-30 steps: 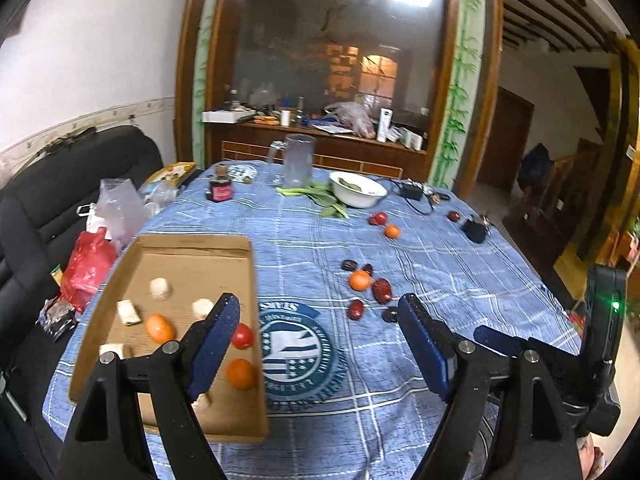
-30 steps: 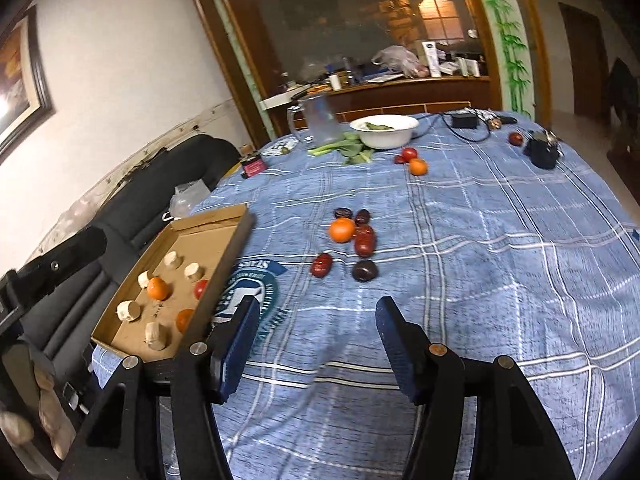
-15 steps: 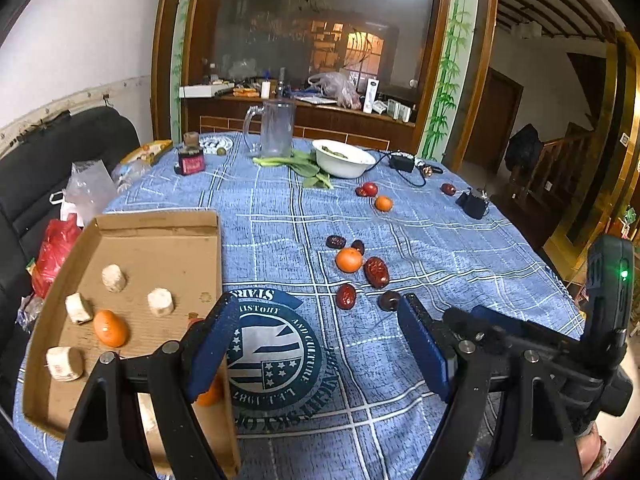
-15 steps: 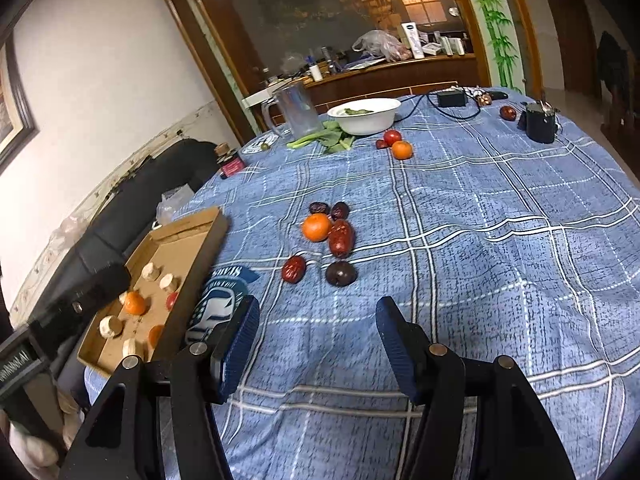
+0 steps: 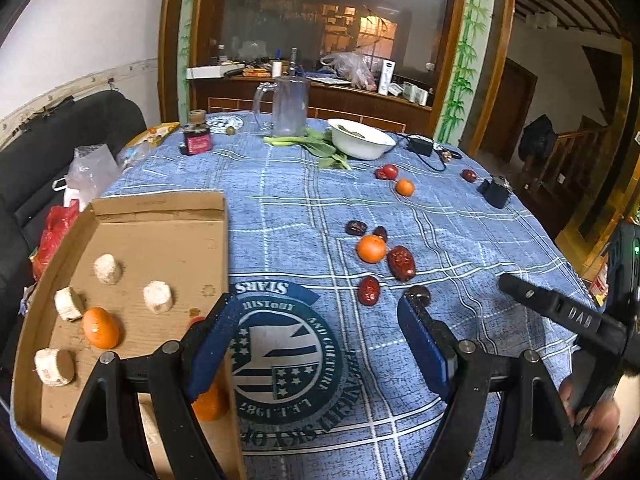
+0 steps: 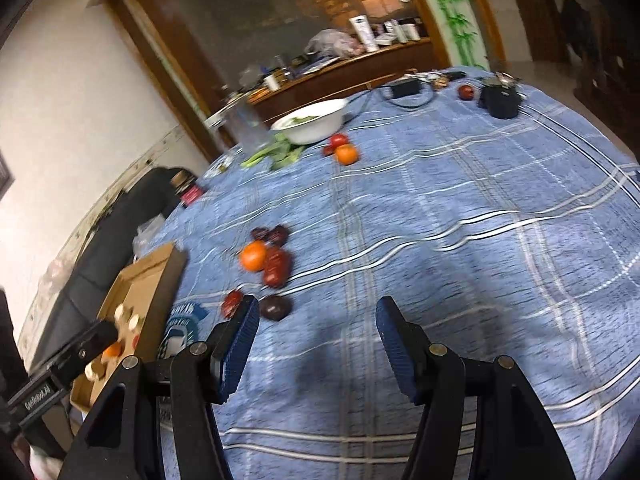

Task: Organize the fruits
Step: 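Grasp a dark date with the right gripper while the left gripper grasps a red date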

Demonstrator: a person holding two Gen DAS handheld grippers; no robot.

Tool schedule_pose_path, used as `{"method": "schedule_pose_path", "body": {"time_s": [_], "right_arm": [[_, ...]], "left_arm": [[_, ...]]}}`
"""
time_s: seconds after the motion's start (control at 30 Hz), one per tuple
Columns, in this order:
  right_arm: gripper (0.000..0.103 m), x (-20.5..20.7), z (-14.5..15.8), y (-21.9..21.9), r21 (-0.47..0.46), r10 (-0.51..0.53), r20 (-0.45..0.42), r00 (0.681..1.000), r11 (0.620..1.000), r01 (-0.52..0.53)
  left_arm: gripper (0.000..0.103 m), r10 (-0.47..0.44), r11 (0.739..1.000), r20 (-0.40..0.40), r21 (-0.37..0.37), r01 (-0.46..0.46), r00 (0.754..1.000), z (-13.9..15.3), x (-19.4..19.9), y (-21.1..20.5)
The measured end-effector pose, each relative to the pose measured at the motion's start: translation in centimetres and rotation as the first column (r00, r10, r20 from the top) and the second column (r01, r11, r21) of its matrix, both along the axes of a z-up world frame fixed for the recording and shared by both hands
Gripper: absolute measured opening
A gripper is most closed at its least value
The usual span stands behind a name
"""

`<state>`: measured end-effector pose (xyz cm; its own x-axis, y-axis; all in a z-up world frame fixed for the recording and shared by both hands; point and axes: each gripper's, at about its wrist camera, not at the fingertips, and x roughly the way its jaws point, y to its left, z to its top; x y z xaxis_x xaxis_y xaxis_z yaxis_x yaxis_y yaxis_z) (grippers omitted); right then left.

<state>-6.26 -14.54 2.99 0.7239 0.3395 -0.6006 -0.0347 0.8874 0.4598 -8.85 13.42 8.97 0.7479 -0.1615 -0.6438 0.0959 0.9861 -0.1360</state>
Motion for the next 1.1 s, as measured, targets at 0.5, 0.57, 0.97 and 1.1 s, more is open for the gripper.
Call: {"method": "schedule_pose_path", "body": {"time_s": [0.5,0.57,0.97,1.1], "right_arm": [[0.065,3.8,-1.1,4.6,-0.162,0.195,-0.132,0.972,0.963,-0.215],[0.065,4.4,-1.6,6.0,-0.205,0.223,-0.142,0.964,0.947,-0.249],[0.031,6.2,-3.0,9.2,-0.246,0.306,-0.142,0.941,0.91,-0.333],[0.028,5.8,-2.9,9.1,-0.264,0.291,-0.133,0.947,0.911,-0.317]], "left_arm": [[0.08,-0.053,0.999,-0.062,-0.016,0.052,0.997,-1.3,1.6,-1.3],[0.08,-0.047,0.998,-0.093,-0.047,0.042,0.995,-1.8,2.3,-0.7],[0.08,-0.062,0.992,-0.159,-0.116,0.044,0.985,-2.7,5.5,-1.2],[0.078,-0.088,0.994,-0.165,-0.077,0.076,0.982,-3.2,6.2,-2.9]]}}
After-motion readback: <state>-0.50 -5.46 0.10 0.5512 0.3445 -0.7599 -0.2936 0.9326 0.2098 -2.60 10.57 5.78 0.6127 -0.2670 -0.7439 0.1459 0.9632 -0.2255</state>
